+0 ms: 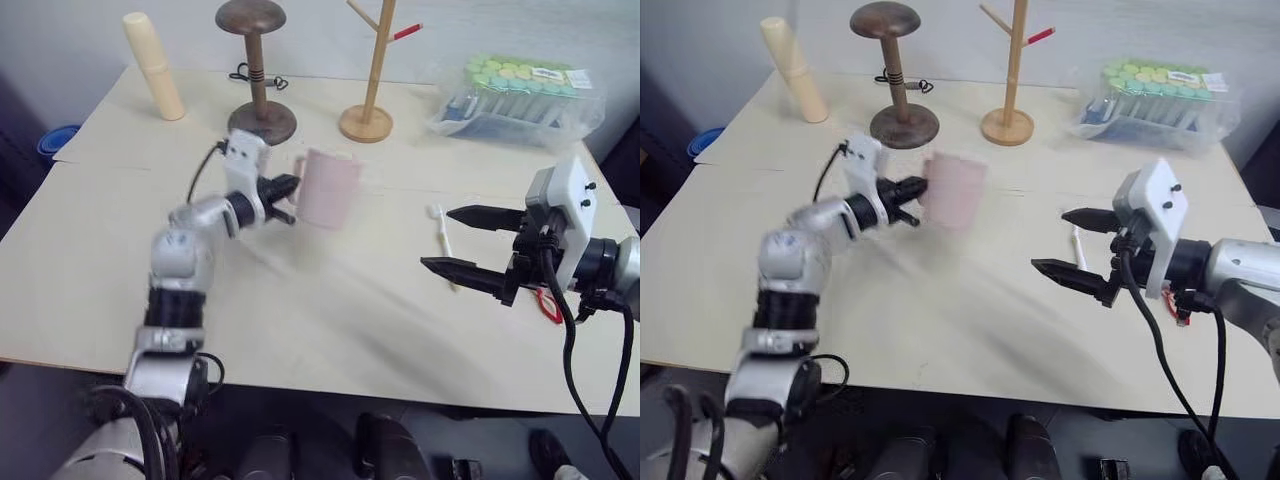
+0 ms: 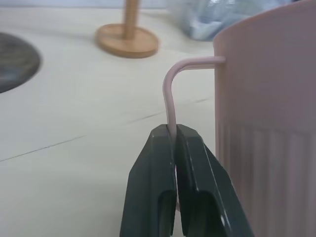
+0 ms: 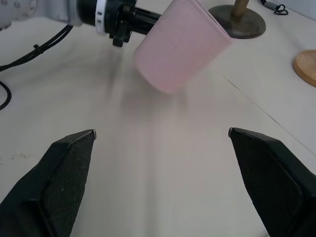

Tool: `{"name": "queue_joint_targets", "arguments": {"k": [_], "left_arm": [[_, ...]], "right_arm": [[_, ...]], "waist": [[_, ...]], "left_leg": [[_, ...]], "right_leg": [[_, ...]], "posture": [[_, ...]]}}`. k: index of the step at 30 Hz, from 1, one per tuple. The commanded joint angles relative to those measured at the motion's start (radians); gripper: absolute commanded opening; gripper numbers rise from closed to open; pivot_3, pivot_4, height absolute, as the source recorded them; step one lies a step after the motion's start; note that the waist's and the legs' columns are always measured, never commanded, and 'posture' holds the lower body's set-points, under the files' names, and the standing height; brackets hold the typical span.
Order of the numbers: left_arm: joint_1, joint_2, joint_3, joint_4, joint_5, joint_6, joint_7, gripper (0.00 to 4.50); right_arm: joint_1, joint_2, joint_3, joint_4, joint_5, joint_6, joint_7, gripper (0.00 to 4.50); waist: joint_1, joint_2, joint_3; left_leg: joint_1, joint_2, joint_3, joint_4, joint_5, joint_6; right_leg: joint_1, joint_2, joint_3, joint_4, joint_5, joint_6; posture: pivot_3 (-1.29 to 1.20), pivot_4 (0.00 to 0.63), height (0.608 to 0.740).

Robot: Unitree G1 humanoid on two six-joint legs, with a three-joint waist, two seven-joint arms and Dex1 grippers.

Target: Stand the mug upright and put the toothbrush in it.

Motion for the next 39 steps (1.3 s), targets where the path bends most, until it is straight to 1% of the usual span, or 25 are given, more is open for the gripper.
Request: {"name": "queue_joint_targets", "arguments": {"k": [1,3,8,10,12,17,19,24,27,28,30,32,35,37,39], "left_arm": [[0.083,-0.021,-0.063,-0.012,0.124,-0.341,0.049,0.02],[0.101,-0.047,-0.071,0.053,0.156,-0.475,0.079,0.02],[0.127,-0.089,-0.113,0.152,0.250,-0.711,0.148,0.02],[0.162,-0.090,-0.128,0.161,0.273,-0.770,0.152,0.02],[0.189,-0.085,-0.131,0.167,0.274,-0.785,0.145,0.02],[0.255,-0.054,-0.116,0.145,0.260,-0.779,0.124,1.33],[0.270,-0.041,-0.110,0.130,0.253,-0.758,0.115,1.95],[0.345,0.035,-0.092,-0.026,0.204,-0.601,0.035,3.55],[0.422,0.165,-0.059,-0.239,0.074,-0.381,-0.117,4.47],[0.435,0.192,-0.049,-0.286,0.044,-0.333,-0.142,4.47],[0.430,0.315,-0.007,-0.393,-0.103,-0.131,-0.261,4.47],[0.388,0.439,0.028,-0.454,-0.264,0.096,-0.371,4.47],[0.205,0.619,0.078,-0.438,-0.482,0.327,-0.552,4.47],[0.097,0.716,0.070,-0.419,-0.560,0.407,-0.676,4.47],[0.003,0.778,0.046,-0.402,-0.592,0.432,-0.773,4.47]], "right_arm": [[0.001,-0.019,-0.056,-0.015,0.006,-0.010,-0.016,4.50],[0.011,-0.025,-0.072,-0.011,0.016,0.004,-0.017,4.50],[0.054,-0.040,-0.110,-0.007,0.018,0.009,-0.005,4.50],[0.068,-0.040,-0.123,-0.002,0.016,0.009,-0.008,4.50],[0.081,-0.039,-0.131,0.000,0.014,0.007,-0.007,4.50],[0.120,-0.035,-0.137,-0.002,0.007,-0.007,0.001,4.50],[0.124,-0.034,-0.137,0.001,0.004,-0.012,0.001,4.50],[0.128,-0.033,-0.125,0.016,-0.008,-0.025,0.012,4.50],[0.147,-0.031,-0.104,0.021,-0.040,-0.032,0.011,4.50],[0.152,-0.030,-0.100,0.023,-0.047,-0.035,0.010,4.50],[0.142,-0.021,-0.063,0.042,-0.082,-0.026,-0.034,4.50],[0.121,-0.009,-0.021,0.069,-0.115,-0.006,-0.085,4.50],[0.024,0.051,0.092,0.166,-0.210,0.033,-0.218,4.50],[-0.060,0.097,0.175,0.243,-0.288,0.045,-0.282,4.50],[-0.162,0.167,0.240,0.342,-0.350,0.047,-0.333,4.50]], "waist": [[0.000,0.000,0.000],[0.001,0.000,0.000],[0.012,0.000,0.000],[0.015,0.000,0.000],[0.018,0.000,0.000],[0.019,0.000,0.000],[0.020,0.000,0.000],[0.018,0.000,0.000],[0.013,0.000,0.000],[0.011,0.000,0.000],[0.010,0.000,0.000],[0.005,0.000,0.000],[0.001,0.000,0.000],[-0.007,0.000,0.000],[-0.016,0.002,-0.001]], "left_leg": [[0.000,0.000,0.000,0.000,0.000,0.000],[0.000,-0.001,0.001,0.000,0.000,0.000],[0.000,-0.001,0.002,0.001,0.000,0.000],[0.000,-0.001,0.002,0.001,0.000,0.001],[0.000,-0.001,0.002,0.000,0.000,0.001],[0.000,-0.001,0.002,0.001,0.000,0.001],[0.000,-0.001,0.002,0.001,0.000,0.001],[0.001,0.001,0.002,0.000,0.000,0.001],[0.000,0.002,0.002,0.001,0.000,0.001],[0.001,0.002,0.002,0.000,0.000,0.001],[0.001,0.003,0.001,0.000,0.000,0.001],[0.001,0.004,0.000,0.002,0.000,0.001],[0.001,0.004,-0.004,0.002,0.000,0.001],[0.001,0.003,-0.005,0.002,0.000,0.001],[0.003,0.001,-0.005,-0.002,0.000,0.001]], "right_leg": [[0.000,0.001,0.000,0.000,0.000,0.000],[0.000,0.001,0.000,0.000,0.001,-0.002],[0.000,0.001,0.000,-0.001,0.002,-0.001],[0.000,0.001,0.000,-0.002,0.002,-0.001],[0.000,0.001,0.000,-0.002,0.002,-0.001],[0.000,0.002,0.000,-0.002,0.002,-0.001],[0.000,0.002,0.000,-0.001,0.002,-0.001],[0.001,0.002,0.000,-0.002,0.002,-0.001],[0.001,0.002,0.000,-0.002,0.002,-0.001],[0.001,0.002,0.000,-0.002,0.002,-0.001],[0.001,0.002,0.000,-0.002,0.002,-0.001],[0.001,0.002,0.000,-0.002,0.002,-0.002],[0.002,0.002,0.001,-0.001,0.002,-0.002],[0.002,0.003,0.001,-0.001,0.003,-0.002],[0.001,0.003,0.003,-0.003,0.002,-0.002]], "posture": [[0.00,0.150,0.740],[0.00,0.150,0.740],[0.00,0.150,0.740],[0.00,0.150,0.740],[0.00,0.150,0.740],[0.00,0.150,0.740],[0.00,0.150,0.740],[0.00,0.150,0.740],[0.00,0.150,0.740],[0.00,0.150,0.740],[0.00,0.150,0.740],[0.00,0.150,0.740],[0.00,0.150,0.740],[0.00,0.150,0.740],[0.00,0.150,0.740]]}}
